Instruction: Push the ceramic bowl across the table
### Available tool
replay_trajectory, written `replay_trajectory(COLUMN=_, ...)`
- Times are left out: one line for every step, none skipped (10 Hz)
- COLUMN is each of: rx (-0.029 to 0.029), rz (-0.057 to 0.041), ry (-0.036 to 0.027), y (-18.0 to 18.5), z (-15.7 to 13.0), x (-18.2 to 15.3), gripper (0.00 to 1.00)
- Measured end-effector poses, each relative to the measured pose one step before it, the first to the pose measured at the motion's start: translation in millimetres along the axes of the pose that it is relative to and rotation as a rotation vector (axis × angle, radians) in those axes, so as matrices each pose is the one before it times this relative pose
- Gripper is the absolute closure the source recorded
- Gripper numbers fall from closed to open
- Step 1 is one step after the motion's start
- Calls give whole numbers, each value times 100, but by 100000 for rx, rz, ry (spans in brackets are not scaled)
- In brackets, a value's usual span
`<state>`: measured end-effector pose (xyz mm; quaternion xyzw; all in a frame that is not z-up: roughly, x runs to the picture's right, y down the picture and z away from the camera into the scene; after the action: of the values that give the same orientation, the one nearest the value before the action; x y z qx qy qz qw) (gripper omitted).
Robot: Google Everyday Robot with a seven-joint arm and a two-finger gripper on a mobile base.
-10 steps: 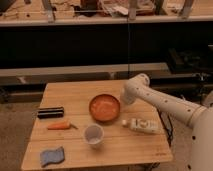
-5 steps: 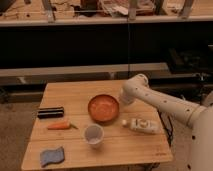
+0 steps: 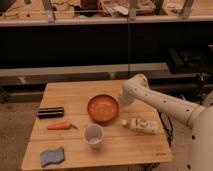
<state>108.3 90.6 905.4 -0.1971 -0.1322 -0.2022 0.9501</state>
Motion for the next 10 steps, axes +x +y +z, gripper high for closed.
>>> replay_trajectory(rx=-31, rz=-223, ry=50, y=35, z=-2, x=-53, gripper=96)
replay_trajectory(rx=39, rz=-280, ry=55, y=-11, z=-13, x=-74, gripper=96)
replay_trajectory(rx=-15, rz=-257, ry=-64, y=13, z=16, x=-116, gripper=96)
replay_trajectory(rx=-29, rz=-279, ry=32, y=10, z=-9, x=-83, gripper=96)
replay_trajectory(rx=66, rz=-181, ry=-15, y=13, z=6, x=-44, gripper=96)
replay_trajectory(rx=-25, rz=-350, ry=-16, y=68, z=28, x=-62, gripper=96)
replay_trajectory(rx=-28, rz=-171, ry=-11, y=66, z=10, x=-47, gripper=96)
replay_trajectory(rx=100, rz=-166, ry=3, y=11, z=-51, x=-46, gripper=96)
replay_trajectory(rx=-40, rz=-222, ry=-9, y=79, z=34, x=-68, gripper=96)
replay_trajectory(rx=60, rz=-268, ry=45, y=25, z=-26, x=-68, gripper=96)
